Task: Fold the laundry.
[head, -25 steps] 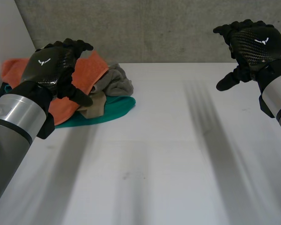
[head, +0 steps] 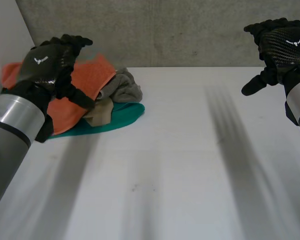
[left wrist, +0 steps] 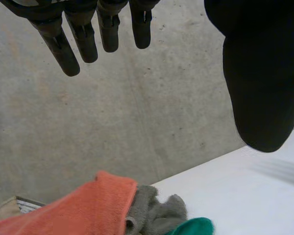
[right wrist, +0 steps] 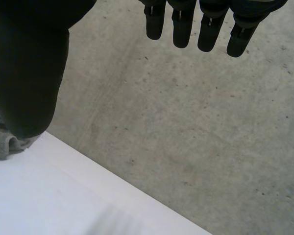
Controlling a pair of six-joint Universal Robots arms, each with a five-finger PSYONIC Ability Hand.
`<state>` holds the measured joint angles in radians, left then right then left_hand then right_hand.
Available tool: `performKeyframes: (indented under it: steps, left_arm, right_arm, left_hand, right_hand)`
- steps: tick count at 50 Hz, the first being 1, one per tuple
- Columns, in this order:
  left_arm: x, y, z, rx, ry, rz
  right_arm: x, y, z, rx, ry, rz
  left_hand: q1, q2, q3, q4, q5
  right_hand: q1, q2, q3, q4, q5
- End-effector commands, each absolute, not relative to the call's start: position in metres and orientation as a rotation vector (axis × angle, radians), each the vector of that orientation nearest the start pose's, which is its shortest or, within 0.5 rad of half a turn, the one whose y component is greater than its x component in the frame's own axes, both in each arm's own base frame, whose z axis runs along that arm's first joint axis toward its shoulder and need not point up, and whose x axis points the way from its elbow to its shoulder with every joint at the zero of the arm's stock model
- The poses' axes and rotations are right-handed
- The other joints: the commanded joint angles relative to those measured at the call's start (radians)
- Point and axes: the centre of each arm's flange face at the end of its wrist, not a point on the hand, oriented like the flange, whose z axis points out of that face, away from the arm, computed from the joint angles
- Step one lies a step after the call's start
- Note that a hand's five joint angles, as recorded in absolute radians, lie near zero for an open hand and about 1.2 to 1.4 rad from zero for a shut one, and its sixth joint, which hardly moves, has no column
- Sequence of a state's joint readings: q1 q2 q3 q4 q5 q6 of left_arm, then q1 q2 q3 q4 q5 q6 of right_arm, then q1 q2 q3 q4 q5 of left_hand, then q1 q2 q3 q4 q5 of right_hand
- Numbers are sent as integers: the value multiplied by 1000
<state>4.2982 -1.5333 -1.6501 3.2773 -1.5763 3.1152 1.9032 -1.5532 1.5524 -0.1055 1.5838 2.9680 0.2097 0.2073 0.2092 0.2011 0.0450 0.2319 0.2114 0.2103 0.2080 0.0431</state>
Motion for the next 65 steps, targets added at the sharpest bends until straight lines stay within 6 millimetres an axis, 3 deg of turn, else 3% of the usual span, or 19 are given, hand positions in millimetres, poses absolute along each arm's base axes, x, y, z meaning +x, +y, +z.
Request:
performKeyframes:
  steps: [1,6,10,15,22,26,27,29,33,38,39,42,48,50,53,56,60,63,65]
  left_arm:
    - [-217,-287,301,385,2156,-2456]
    - [-207,-339,274,449,2058,-2331]
    - [-200,-380,240,530,2022,-2197]
    - [-175,-431,201,577,1988,-2084]
    - [-173,-466,169,626,1967,-2120]
    - [-172,-476,159,619,1959,-2126]
    - [-173,-477,160,617,1956,-2133]
    - [-173,-476,163,615,1954,-2137]
    - [-180,-468,173,620,1950,-2157]
    - [-202,-439,230,593,1904,-2312]
    - [-213,-423,251,575,1903,-2392]
    - [-231,-391,288,535,1924,-2549]
    - [-271,-326,328,483,2067,-2845]
    - [-289,-300,328,497,2192,-2911]
    - [-308,-281,317,549,2317,-2920]
    - [-337,-259,291,661,2475,-2866]
    - [-382,-230,240,872,2701,-2703]
    - [-398,-223,224,945,2744,-2657]
    - [-402,-226,218,942,2775,-2628]
  right_arm:
    - [228,-259,315,-503,1987,-2234]
    - [230,-261,311,-509,1997,-2222]
    - [230,-261,311,-509,1999,-2221]
    - [231,-264,305,-514,2017,-2204]
    - [232,-267,297,-537,2047,-2187]
    - [232,-268,294,-567,2062,-2188]
    - [232,-268,293,-571,2065,-2189]
    - [232,-269,292,-578,2070,-2190]
    - [231,-270,293,-575,2068,-2197]
    - [229,-272,294,-567,2070,-2204]
    - [229,-273,295,-565,2069,-2207]
    - [229,-273,296,-564,2066,-2210]
    - [229,-273,298,-561,2059,-2218]
    - [229,-274,300,-556,2053,-2225]
    - [228,-274,300,-556,2054,-2227]
    - [228,-274,301,-552,2053,-2231]
    - [228,-275,302,-551,2050,-2234]
    - [227,-277,302,-550,2052,-2237]
    - [223,-282,300,-540,2069,-2241]
  left_hand:
    - [-8,-5,-7,1,-18]
    - [-11,-8,-10,-2,-21]
    - [-11,-8,-10,-2,-21]
    - [7,9,7,15,-3]
    - [71,74,72,80,61]
    - [516,519,517,525,506]
    - [843,846,844,852,833]
    - [1133,1135,1133,1141,1123]
    - [1187,1189,1187,1195,1177]
    - [1187,1189,1187,1195,1177]
    - [1187,1189,1187,1195,1177]
    - [1187,1189,1187,1195,1177]
    - [1187,1189,1187,1195,1177]
    - [1187,1189,1187,1195,1177]
    - [1187,1189,1187,1195,1177]
    - [1187,1189,1187,1195,1177]
    - [1187,1189,1187,1195,1177]
    - [1187,1189,1187,1195,1177]
    - [522,524,522,530,512]
  right_hand:
    - [-57,-37,-36,-33,-43]
    - [-57,-37,-36,-33,-43]
    - [-57,-37,-36,-33,-43]
    - [-57,-37,-36,-33,-43]
    - [-57,-37,-36,-33,-43]
    - [-57,-37,-36,-33,-43]
    - [-57,-37,-36,-33,-43]
    - [-57,-37,-36,-33,-43]
    - [-57,-37,-36,-33,-43]
    - [-57,-37,-36,-33,-43]
    - [-57,-37,-36,-33,-43]
    - [-57,-37,-36,-33,-43]
    - [-57,-37,-36,-33,-43]
    - [-57,-37,-36,-33,-43]
    - [-57,-37,-36,-33,-43]
    - [-57,-37,-36,-33,-43]
    - [-57,-37,-36,-33,-43]
    - [-57,-37,-36,-33,-43]
    - [-57,-37,-36,-33,-43]
